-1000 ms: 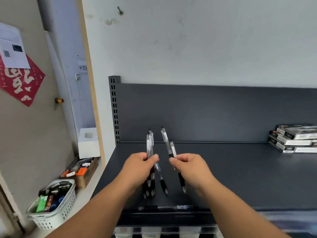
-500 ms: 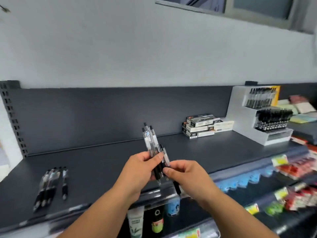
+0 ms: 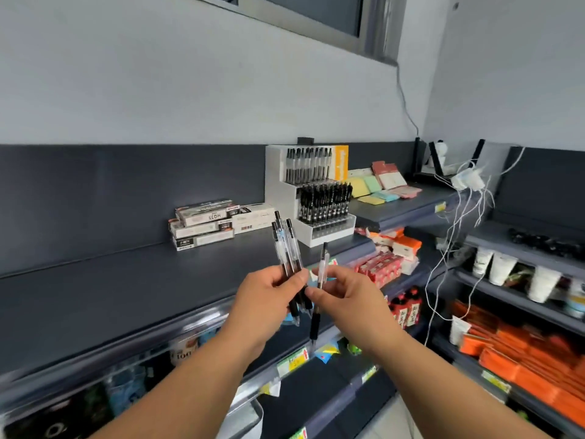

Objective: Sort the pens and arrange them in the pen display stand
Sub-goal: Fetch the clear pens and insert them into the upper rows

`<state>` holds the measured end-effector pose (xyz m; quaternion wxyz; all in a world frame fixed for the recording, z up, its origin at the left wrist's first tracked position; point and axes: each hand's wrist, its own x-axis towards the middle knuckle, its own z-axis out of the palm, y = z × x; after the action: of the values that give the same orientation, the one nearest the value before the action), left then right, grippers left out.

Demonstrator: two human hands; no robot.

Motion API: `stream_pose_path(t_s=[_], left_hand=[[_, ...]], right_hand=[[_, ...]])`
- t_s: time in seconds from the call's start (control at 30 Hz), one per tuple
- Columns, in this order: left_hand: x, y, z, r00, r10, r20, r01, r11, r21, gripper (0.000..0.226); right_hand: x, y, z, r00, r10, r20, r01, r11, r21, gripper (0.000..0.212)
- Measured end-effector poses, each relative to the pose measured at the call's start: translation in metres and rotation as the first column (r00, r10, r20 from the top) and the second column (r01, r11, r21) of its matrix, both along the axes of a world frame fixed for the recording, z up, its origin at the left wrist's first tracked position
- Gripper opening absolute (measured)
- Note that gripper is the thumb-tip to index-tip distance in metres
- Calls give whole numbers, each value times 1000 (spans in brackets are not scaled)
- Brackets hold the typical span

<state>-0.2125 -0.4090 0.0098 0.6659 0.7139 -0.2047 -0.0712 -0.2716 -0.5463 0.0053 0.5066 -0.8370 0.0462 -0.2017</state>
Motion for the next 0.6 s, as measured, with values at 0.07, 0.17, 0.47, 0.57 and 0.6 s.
stream_pose_path(t_s=[0.07,0.17,0.47,0.57,0.6], left_hand=[[5,-25,0,1000,-8,10,8,1000,25,15],[24,-61,0,999,-26,46,23,998,67,15],[141,-144,35,986,5,165,-13,999,50,15],[182,-170,60,980,24,199,-29,999,21,14],[196,-178,70,972,36,232,-44,999,29,15]], right_hand=[[4,-24,-1,999,-44,14,44,998,-41,10],[21,-58,0,995,-92,34,94,994,-62,20],[132,-142,48,984,-145,103,153,985,-73,32],[171,-169,77,989,-102,103,99,995,31,22],[185,-179,86,990,-87,110,78,994,76,22]])
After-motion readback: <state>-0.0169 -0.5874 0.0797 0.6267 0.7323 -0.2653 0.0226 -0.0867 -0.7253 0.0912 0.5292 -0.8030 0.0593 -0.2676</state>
